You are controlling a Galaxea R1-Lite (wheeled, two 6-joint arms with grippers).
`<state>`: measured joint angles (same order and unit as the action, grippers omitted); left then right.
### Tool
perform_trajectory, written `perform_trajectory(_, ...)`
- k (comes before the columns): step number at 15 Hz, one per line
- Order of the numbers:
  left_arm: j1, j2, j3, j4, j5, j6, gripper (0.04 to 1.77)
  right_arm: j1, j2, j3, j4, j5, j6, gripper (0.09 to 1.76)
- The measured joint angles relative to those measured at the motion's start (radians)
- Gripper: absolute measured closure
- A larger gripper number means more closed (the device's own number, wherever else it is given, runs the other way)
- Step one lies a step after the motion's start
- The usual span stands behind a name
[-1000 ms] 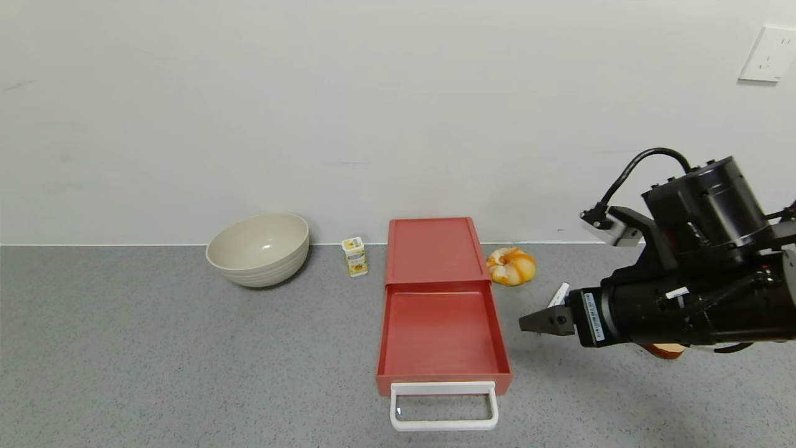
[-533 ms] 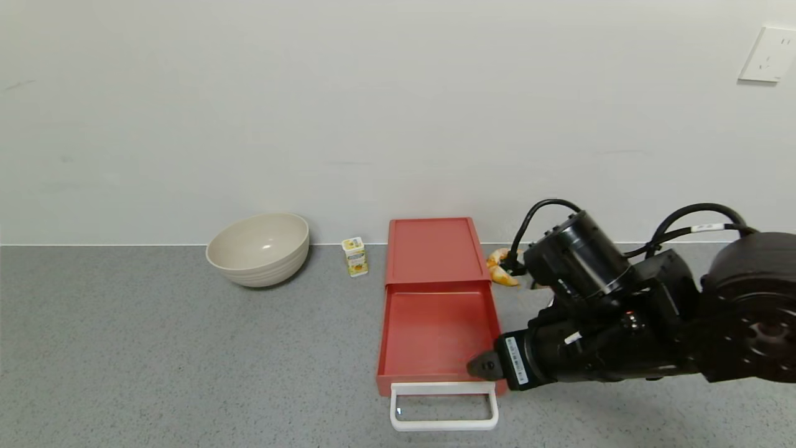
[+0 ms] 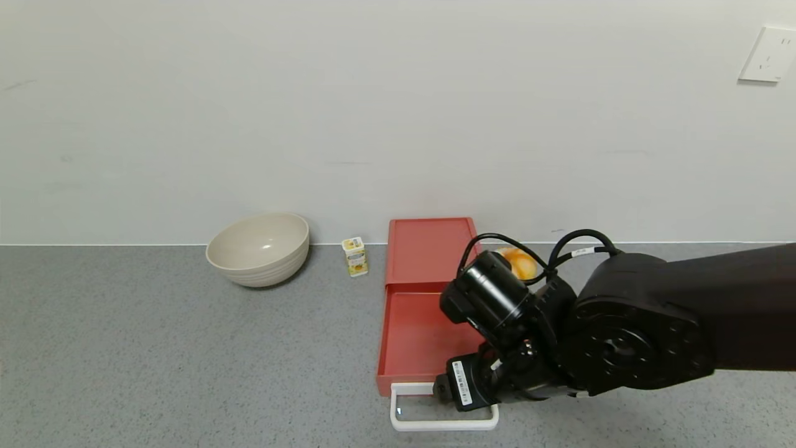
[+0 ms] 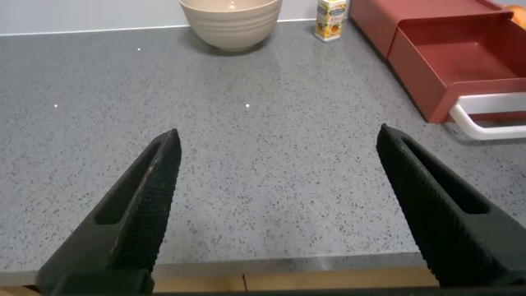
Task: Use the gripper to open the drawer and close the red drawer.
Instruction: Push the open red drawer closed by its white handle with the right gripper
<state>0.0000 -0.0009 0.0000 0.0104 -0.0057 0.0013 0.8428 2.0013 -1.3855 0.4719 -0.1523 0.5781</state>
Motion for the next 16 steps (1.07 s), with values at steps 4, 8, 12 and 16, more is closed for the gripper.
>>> perform_trajectory(4,0.000,0.000,0.000,0.000,0.000,0.000,0.09,0.033,0.082,-0.099,0.048,-0.032,0.026,0.14)
perform_trajectory(8,0.000,0.000,0.000,0.000,0.000,0.000,0.09,0.048,0.139,-0.172,0.103,-0.033,0.069,0.14)
perform_trajectory(12,0.000,0.000,0.000,0.000,0.000,0.000,0.09,0.050,0.181,-0.221,0.112,-0.031,0.086,0.14)
perform_trajectory(16,0.000,0.000,0.000,0.000,0.000,0.000,0.09,0.046,0.199,-0.233,0.110,-0.032,0.103,0.14)
